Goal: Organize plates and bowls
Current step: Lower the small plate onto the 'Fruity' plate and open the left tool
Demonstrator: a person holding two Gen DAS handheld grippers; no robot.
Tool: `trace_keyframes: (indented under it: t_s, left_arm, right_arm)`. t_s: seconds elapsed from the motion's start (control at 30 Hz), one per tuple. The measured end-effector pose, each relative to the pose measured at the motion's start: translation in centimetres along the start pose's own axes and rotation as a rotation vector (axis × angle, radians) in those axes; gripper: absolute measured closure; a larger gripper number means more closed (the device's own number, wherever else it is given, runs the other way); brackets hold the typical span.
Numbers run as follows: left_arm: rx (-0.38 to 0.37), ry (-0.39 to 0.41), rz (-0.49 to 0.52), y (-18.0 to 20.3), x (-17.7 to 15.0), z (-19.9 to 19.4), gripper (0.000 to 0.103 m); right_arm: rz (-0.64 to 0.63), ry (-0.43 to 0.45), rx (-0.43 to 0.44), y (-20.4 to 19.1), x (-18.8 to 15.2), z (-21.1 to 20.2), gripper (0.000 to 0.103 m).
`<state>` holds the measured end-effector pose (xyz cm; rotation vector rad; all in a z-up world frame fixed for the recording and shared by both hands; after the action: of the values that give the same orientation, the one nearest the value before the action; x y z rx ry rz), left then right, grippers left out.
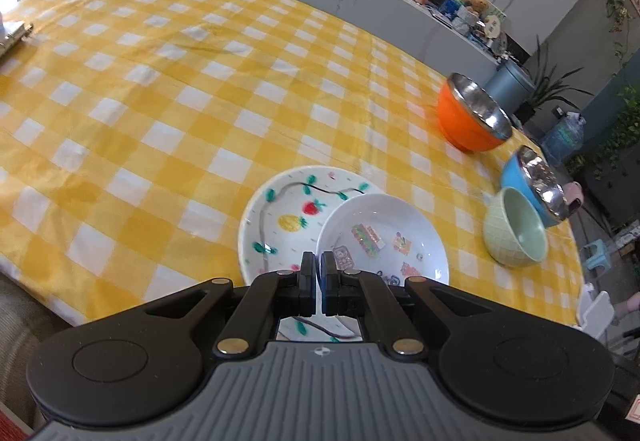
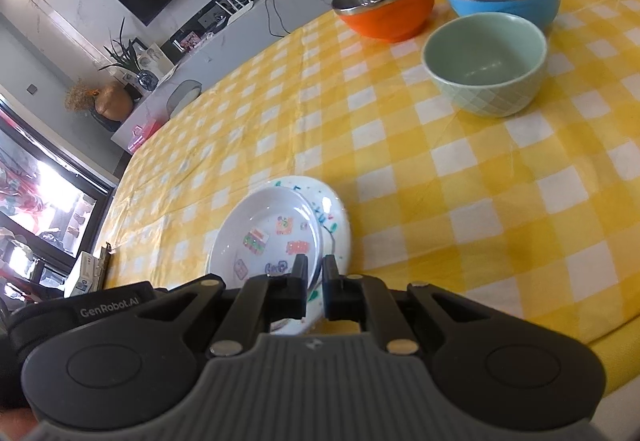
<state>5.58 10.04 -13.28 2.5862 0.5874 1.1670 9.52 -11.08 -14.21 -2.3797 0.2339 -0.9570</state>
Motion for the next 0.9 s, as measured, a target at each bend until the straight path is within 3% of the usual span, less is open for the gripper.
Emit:
trace_keyframes:
  t_s: [0.4,0.77,0.83,0.9]
  left_arm:
    - [0.037,-0.022,-0.015,-1.4,0.4,1.6,0.101]
    - [0.042,-0.039,-0.021,-1.7,0.3,2.0,0.100]
    - [0.039,-0.043,-0.032,-1.7,0.4,1.9,0.091]
    - [0.029,-0.038,-0.044,-1.7,0.5,1.7,0.085]
  right_arm:
    - [-0.016,-0.034,-0.007,-0.4,-0.5,2.9,0.098]
    - [-0.028,-0.031,0.012,-0.6,-0.6,2.7,0.092]
    - [-0.036,-0.027,0.017,-0.8,-0.5,2.5,0.086]
    - [-0.051,-0.010,0.019,-1.1,-0.3,2.2,0.069]
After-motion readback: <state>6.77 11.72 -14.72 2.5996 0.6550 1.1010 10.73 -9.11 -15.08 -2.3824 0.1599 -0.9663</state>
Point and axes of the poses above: each gripper's, at about its wrist camera, not at the fingertips, and z roughly the way its jaws point, y to its right, x to its top, the point moved 6 cm from there along z, roughly the way its jaws point, and after that the axes turned 11 degrees about y, right-handed, at the moved point
